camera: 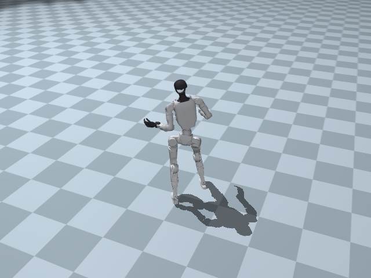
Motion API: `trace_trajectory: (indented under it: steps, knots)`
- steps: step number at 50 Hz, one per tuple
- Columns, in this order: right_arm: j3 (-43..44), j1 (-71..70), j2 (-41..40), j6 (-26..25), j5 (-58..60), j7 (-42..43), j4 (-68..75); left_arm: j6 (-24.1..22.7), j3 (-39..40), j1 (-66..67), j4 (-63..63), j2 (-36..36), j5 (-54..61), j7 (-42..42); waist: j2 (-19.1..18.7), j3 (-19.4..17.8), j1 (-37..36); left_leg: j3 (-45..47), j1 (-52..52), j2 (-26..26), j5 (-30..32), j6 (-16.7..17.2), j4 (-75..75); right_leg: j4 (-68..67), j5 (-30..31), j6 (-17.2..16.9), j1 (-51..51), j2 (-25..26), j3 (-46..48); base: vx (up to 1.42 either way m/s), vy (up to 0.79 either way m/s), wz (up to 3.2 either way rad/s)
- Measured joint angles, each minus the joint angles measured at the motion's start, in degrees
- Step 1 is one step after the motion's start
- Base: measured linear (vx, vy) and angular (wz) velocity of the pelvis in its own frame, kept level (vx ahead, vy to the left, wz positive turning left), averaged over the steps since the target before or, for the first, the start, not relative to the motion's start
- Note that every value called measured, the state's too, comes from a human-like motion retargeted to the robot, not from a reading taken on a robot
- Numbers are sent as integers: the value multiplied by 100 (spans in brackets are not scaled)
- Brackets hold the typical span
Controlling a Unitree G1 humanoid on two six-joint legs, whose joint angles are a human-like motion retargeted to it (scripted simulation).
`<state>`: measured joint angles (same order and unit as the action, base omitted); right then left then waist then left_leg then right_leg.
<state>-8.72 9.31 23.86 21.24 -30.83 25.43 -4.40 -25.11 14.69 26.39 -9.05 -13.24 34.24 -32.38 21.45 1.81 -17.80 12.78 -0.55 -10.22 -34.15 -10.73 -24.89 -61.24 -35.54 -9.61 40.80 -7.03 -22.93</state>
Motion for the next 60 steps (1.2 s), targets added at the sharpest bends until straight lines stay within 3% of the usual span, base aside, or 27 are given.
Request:
trace_trajectory:
  steps: [3, 5, 8, 10, 14, 20, 25, 30, 32, 35, 38, 42, 45, 50, 56, 60]
  knots:
    - [-35, -58, 215, -35, -90, -161, 353, 108, -544, -558, 375, -296, 257, 141, -709, 403, 909, 211, 787, 1213, -329, -32, -2377, 270, -167, 291, -462, 562, 329, 25, -34, -37]
    - [-19, -230, 478, -23, -251, -283, 672, 232, -1075, -1337, 913, -456, 455, 308, -1779, 713, 1338, 7, 1562, 2652, -822, -180, -4026, 789, -44, 619, -688, 1413, 876, 22, -31, -61]
    - [-42, -238, 790, -54, -358, -348, 921, 492, -1929, -2275, 1280, -574, 445, 513, -2616, 796, 1815, -205, 2080, 3656, -1053, -407, -5194, 927, -36, 896, -804, 2143, 1110, 20, -30, -76]
    - [111, -290, 1111, -63, -474, -434, 1104, 588, -2534, -3345, 1763, -456, 513, 710, -3550, 718, 1784, -628, 2577, 4501, -1208, -394, -5796, 1683, 334, 1040, -1048, 2904, 1290, 19, -20, -97]
    - [28, 38, 1332, -156, -471, -656, 1140, 591, -3215, -4587, 1665, -448, 540, 1039, -4273, 575, 1801, -929, 2929, 4943, -1127, -253, -6114, 2360, 663, 1123, -1402, 3505, 1256, 15, -14, -59]
    - [-605, 595, 1254, -423, -254, -1219, 1002, 180, -3250, -5783, 509, -1085, 475, 1058, -4578, 589, 1476, -1236, 2967, 4998, -706, 49, -6104, 3136, 1009, 1149, -1964, 3687, 1231, 7, -8, -5]
    - [-1122, 577, 944, -565, -144, -1419, 931, -256, -2869, -5815, -586, -1774, 554, 818, -4592, 653, 1141, -1363, 2622, 4882, -621, 304, -5929, 3725, 1360, 1087, -2326, 3702, 1240, -4, 1, 1]
    - [-1389, 284, 622, -441, 427, -997, 514, -584, -2068, -4396, -1666, -2168, 465, 536, -4061, 813, 997, -796, 1987, 4086, -915, 452, -4852, 4123, 1645, 878, -2186, 3117, 1265, -17, 10, 19]
    - [-1418, 141, 536, -348, 845, -653, 179, -663, -1716, -3532, -1973, -2132, 465, 418, -3592, 877, 922, -479, 1812, 3480, -1091, 384, -4051, 3904, 1644, 723, -1802, 2697, 1259, -27, 17, 28]
    - [-1351, -110, 462, -226, 1599, -83, -304, -701, -1291, -2161, -2226, -1793, 627, 358, -2500, 896, 865, 91, 1591, 2123, -1046, 134, -2397, 2966, 1380, 408, -844, 1718, 1112, -33, 21, 59]
    - [-1168, -349, 386, -176, 2297, 313, -526, -621, -1105, -969, -2090, -1077, 910, 489, -1449, 667, 731, 542, 1198, 854, -851, -45, -773, 1801, 1059, 89, 79, 894, 822, -36, 26, 69]
    - [-938, -489, 189, -237, 2844, 507, -476, -404, -1061, 152, -1604, -45, 1346, 724, -470, 226, 441, 982, 656, -139, -709, -124, 511, 582, 1101, -200, 859, 252, 611, -37, 20, 44]
    - [-797, -495, 52, -289, 2978, 549, -363, -268, -1044, 588, -1307, 463, 1554, 905, 14, -21, 260, 1155, 251, -617, -565, -167, 1206, -142, 1333, -334, 1265, -64, 519, -28, 9, 26]
    - [-533, -520, 8, -286, 2927, 666, -298, -287, -757, 293, -1274, 450, 1387, 997, 284, -160, 55, 959, -460, -1022, -139, -225, 2435, -881, 1188, -334, 1495, -203, 431, -6, -4, 30]
    - [-538, -576, 346, -291, 2521, 93, -88, -479, -353, -1741, -1491, -457, 551, 567, -132, -211, 553, 277, -974, -498, 8, -211, 2489, -529, 431, -26, 252, -397, 847, 20, -20, 96]
    - [-808, -347, 545, -375, 2277, -594, 391, -548, -645, -3134, -1561, -860, 206, 437, -513, -119, 1173, 126, -639, 102, -443, -130, 1006, 162, -197, 335, -828, -481, 1366, 25, -28, 131]
